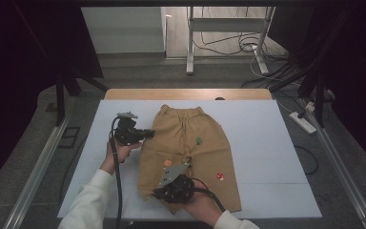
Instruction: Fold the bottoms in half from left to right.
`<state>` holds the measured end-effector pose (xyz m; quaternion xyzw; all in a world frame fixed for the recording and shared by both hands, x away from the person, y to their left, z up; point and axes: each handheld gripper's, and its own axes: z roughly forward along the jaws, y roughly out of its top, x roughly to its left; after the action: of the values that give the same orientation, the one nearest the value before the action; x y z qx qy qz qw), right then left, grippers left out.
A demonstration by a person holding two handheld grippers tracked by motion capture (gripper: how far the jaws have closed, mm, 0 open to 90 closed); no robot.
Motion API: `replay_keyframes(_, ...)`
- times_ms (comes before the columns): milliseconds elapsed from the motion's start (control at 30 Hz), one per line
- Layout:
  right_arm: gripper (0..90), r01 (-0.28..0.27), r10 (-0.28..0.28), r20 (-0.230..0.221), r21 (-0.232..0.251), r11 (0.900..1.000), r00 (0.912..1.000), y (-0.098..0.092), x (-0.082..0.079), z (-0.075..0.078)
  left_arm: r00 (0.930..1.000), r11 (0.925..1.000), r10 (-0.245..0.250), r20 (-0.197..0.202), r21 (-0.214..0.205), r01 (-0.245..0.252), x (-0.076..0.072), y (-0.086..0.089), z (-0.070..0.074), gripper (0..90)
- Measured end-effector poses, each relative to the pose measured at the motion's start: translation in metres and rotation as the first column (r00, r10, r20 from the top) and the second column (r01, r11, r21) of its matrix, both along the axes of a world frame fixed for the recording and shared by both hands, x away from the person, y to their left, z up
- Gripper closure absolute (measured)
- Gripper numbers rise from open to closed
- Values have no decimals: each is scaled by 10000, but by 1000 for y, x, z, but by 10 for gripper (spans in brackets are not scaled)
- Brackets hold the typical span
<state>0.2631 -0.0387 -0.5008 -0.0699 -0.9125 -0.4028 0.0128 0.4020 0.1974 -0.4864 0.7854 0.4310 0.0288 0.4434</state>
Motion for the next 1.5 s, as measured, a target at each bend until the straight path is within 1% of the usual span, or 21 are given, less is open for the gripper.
replay_keyframes(67, 849, -87, 86, 97, 157, 9998, 9999, 5, -2, 1, 9999, 9999, 89, 122, -74, -89, -2, 5, 4, 856)
replay_keyframes(100, 849, -128, 125, 138, 202, 9997, 9998, 6, -3, 1, 9998, 9998, 148, 136, -153, -146, -3, 8, 5, 856)
replay_keyframes(167, 849, -188, 183, 228, 185, 9997, 9996, 7, -5, 2, 9997, 9997, 216, 95, -150, -214, -4, 12, 4, 856)
replay_keyframes(333, 849, -85, 82, 164, 197, 9998, 9998, 3, -4, 3, 9997, 9997, 261, -32, -41, -261, -5, 14, 1, 856)
replay_keyframes(433, 849, -34, 31, 129, 196, 9998, 9999, 2, -3, 3, 9996, 9996, 284, 46, -42, -284, -6, 14, 3, 856)
replay_keyframes(500, 849, -33, 30, 103, 269, 9996, 9999, 4, -2, 3, 9994, 9994, 328, 106, -52, -328, -8, 17, 7, 856)
replay_keyframes(567, 849, -105, 102, 85, 356, 9993, 9999, 9, -1, 4, 9988, 9988, 429, 252, -249, -423, -10, 22, 13, 856)
replay_keyframes(667, 849, -252, 242, 245, 448, 9987, 9994, 15, -4, 7, 9969, 9964, 699, 356, -515, -680, -12, 33, 18, 856)
replay_keyframes(733, 849, -248, 233, 303, 531, 9983, 9993, 16, -5, 9, 9957, 9952, 840, 394, -529, -819, -14, 36, 20, 856)
replay_keyframes(800, 849, -239, 224, 303, 530, 9983, 9993, 15, -5, 9, 9961, 9955, 804, 358, -522, -785, -14, 35, 19, 856)
replay_keyframes(933, 849, -144, 135, 228, 426, 9990, 9996, 10, -4, 7, 9971, 9971, 685, 327, -344, -674, -13, 29, 17, 856)
replay_keyframes(1000, 849, -86, 79, 215, 326, 9994, 9997, 6, -4, 5, 9971, 9972, 680, 331, -341, -669, -12, 27, 16, 856)
replay_keyframes(1233, 849, 156, -160, 162, 242, 9996, 9997, -7, -1, 3, 9976, 9979, 596, 360, -270, -587, -11, 20, 14, 855)
replay_keyframes(1500, 849, 256, -257, 85, 110, 9996, 9996, -13, 0, 0, 9975, 9983, 538, 448, -253, -527, -13, 16, 16, 854)
